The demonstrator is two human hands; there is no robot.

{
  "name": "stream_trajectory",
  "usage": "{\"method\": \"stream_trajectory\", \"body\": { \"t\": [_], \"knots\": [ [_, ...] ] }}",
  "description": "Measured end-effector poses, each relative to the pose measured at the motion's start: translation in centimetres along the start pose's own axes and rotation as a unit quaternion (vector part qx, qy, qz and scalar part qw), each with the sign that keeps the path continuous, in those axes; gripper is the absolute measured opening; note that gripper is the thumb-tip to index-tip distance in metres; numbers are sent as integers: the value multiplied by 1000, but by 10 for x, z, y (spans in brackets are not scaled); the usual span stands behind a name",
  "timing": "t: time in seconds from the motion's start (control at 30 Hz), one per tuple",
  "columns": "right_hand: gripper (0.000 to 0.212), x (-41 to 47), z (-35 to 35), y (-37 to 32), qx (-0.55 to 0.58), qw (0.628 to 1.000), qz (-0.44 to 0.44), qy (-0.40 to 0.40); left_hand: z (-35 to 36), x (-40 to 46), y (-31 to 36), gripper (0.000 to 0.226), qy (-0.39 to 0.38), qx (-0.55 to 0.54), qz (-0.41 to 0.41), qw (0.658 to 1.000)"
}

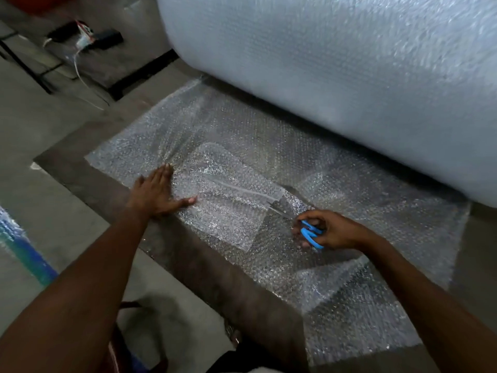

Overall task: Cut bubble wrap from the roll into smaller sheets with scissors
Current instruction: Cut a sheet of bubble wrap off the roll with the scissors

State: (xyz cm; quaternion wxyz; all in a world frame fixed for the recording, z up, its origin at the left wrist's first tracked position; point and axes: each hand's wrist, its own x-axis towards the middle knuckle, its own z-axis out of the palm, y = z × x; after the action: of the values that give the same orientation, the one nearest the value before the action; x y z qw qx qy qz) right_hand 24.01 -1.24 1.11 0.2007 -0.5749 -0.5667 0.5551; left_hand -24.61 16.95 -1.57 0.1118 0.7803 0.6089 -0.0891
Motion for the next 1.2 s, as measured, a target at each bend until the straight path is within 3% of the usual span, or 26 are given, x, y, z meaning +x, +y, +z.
{"method": "stream_trajectory", "body": {
  "t": [0.13,0.2,0.23,0.33,0.4,0.57,0.67,0.87,1.2],
  "knots": [
    [61,13,-5,-5,77,997,2,8,-7,2,21,123,121,-59,7,991],
    [70,22,-13,-12,116,993,5,11,-12,-6,69,101,200,-114,42,972],
    [64,25,-17,-16,121,993,0,5,-13,-12,100,86,232,-148,61,960],
    [36,39,-30,-21,108,994,-11,13,-15,-25,196,49,241,-242,93,935],
    [41,52,-39,-23,101,995,-1,16,-9,-24,242,37,228,-266,110,930],
    [39,70,-53,-27,97,995,29,-22,22,-15,279,39,179,-160,45,970],
    [41,71,-57,-24,105,993,34,-42,37,-20,275,38,184,-115,41,975],
    [46,69,-64,-6,156,981,74,-87,40,-16,272,62,168,-145,20,975],
    [45,70,-75,16,202,968,74,-126,46,3,280,32,188,-258,-79,945]
  ]
}}
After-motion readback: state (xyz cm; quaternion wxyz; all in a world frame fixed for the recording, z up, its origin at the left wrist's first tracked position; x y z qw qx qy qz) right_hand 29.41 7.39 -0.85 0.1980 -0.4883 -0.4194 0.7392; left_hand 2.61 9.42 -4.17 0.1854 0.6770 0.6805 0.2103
